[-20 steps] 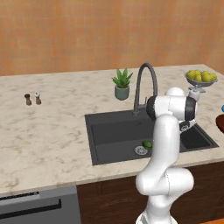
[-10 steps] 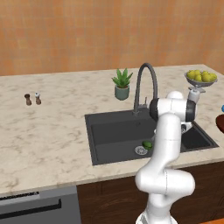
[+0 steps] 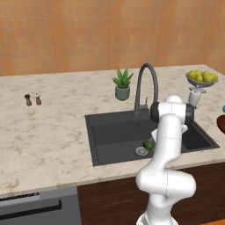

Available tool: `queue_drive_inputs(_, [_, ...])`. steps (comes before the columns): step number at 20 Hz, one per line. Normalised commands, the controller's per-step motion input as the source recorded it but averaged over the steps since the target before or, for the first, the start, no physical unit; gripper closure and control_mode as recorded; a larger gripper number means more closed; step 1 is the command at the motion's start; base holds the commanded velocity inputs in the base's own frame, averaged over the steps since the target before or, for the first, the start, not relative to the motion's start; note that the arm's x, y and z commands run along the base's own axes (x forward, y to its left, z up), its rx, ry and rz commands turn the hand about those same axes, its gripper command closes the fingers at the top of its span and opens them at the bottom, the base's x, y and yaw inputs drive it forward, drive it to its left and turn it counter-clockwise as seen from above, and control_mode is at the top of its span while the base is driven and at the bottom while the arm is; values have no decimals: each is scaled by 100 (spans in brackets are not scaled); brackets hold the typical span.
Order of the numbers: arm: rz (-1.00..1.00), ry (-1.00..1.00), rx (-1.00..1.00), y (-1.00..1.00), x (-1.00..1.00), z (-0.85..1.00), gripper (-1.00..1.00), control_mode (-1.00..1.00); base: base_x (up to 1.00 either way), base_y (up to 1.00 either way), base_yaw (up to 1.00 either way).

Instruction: Pick the avocado from the sink and place it in the bowl. Then pick the bowl and place it in the microwave. Then close the microwave door and press the start button.

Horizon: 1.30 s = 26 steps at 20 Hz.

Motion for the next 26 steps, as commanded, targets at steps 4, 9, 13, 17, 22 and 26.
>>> queue_drive_inputs(4, [0, -1, 0, 7, 22, -21, -100, -100, 0, 0, 0])
queue_drive_inputs(9, [0, 0, 0, 10, 10, -32, -100, -100, 0, 0, 0])
queue_drive_inputs(13, [0, -2, -1, 30, 0, -33, 100, -100, 0, 0, 0])
queue_drive_inputs(17, [0, -3, 0, 6, 0, -20, 100, -100, 0, 0, 0])
queue_drive_inputs(22, [-4, -1, -1, 10, -10, 10, 100, -100, 0, 0, 0])
queue_drive_inputs(26, [-4, 0, -5, -6, -48, 83, 100, -100, 0, 0, 0])
